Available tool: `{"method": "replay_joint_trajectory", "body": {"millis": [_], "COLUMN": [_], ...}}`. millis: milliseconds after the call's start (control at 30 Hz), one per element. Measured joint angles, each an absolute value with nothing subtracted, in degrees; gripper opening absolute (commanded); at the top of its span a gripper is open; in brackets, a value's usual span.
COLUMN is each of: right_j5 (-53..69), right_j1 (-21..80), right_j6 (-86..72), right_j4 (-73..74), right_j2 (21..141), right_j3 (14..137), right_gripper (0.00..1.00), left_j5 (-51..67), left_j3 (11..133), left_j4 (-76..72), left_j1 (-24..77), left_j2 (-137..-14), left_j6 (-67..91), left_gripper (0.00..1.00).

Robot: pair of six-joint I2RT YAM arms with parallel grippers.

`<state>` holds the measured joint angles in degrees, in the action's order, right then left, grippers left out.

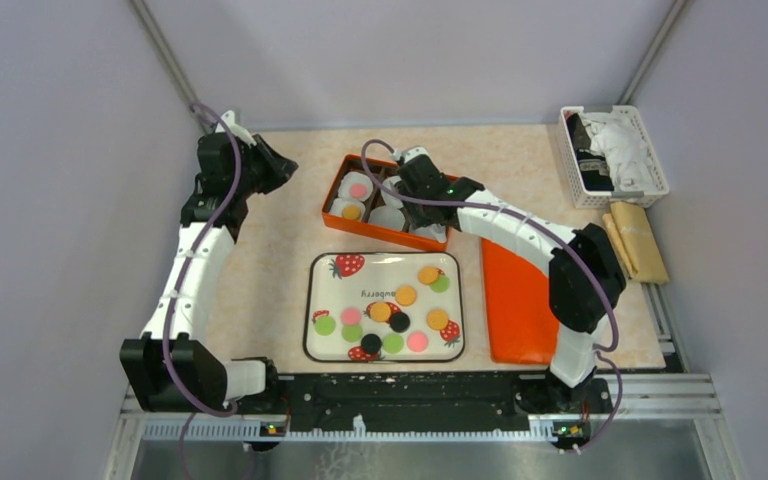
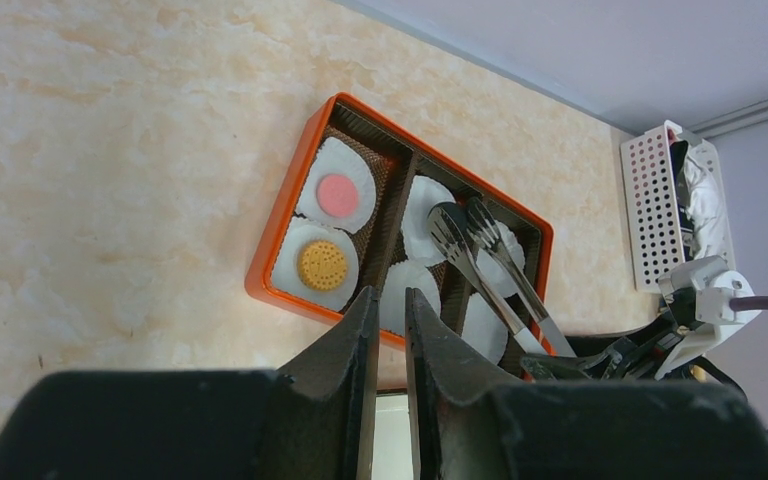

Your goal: Pack the cookies

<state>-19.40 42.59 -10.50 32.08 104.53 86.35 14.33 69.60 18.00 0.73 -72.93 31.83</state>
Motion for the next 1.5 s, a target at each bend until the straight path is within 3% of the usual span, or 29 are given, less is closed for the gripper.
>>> {"method": "replay_joint_trajectory", "body": {"millis": [167, 500, 700, 1033, 1500], "right_j5": [-19.4, -19.2, -18.6, -17.6, -10.9], "right_j1": [42.6, 42.6, 44.0, 61.0, 76.8], "right_j6": [-10.5, -10.7, -10.7, -11.6, -20.4], "right_j4": [31.7, 30.9, 31.3, 34.9, 39.6], "right_j2": [104.6, 104.2, 97.0, 80.3, 77.6], "right_j3": [86.4, 86.2, 83.2, 74.1, 63.2], "right_gripper": [0.48, 0.45, 0.45, 0.46, 0.47], "left_j5": [14.4, 14.8, 14.7, 19.4, 24.5], "left_j3": [69.0, 68.8, 68.8, 69.2, 66.9], "left_j4": [17.8, 17.6, 17.6, 15.6, 15.0], "left_j1": [0.7, 0.7, 0.7, -4.2, -4.7], "left_j2": [-72.9, -72.9, -72.9, -79.3, -80.6], "left_j6": [31.8, 31.8, 31.9, 35.2, 37.0], "left_gripper": [0.22, 0.23, 0.24, 0.19, 0.19]}}
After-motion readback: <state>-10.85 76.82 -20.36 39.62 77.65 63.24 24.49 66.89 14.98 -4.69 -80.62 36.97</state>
